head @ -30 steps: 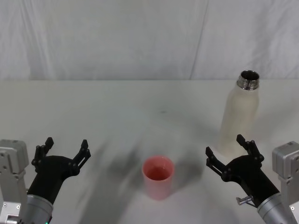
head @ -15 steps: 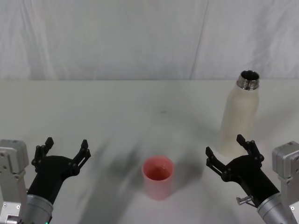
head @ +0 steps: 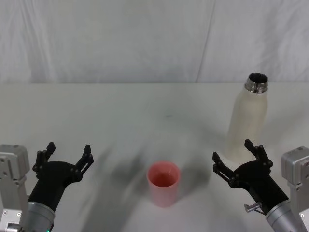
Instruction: Grasp the thermos with one hand and pour water into the cup lid.
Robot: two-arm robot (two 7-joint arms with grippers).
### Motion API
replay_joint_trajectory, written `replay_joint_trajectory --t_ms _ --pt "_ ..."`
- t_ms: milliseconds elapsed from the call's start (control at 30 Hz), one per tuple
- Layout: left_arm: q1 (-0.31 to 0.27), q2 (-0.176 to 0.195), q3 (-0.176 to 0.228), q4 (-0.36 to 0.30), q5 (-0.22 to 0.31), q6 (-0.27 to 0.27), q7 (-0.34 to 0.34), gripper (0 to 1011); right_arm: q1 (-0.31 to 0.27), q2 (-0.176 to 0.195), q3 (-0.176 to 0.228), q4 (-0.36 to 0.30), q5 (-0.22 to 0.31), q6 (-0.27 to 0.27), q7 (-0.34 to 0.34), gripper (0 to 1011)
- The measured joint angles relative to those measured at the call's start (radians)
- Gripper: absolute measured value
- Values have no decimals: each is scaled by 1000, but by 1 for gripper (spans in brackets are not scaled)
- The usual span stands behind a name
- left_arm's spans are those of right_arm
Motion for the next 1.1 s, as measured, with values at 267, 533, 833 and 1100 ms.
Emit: replay_joint_trajectory --t_ms 267,533,833,1100 --pt "0 0 0 0 0 0 0 1001 0 0 0 0 0 0 0 1001" --pt "0 0 0 0 0 0 0 1001 0 0 0 0 0 0 0 1001" --pt "0 0 0 0 0 0 0 1001 0 0 0 0 0 0 0 1001" --pt "0 0 0 0 0 0 0 1001 0 0 0 0 0 0 0 1001"
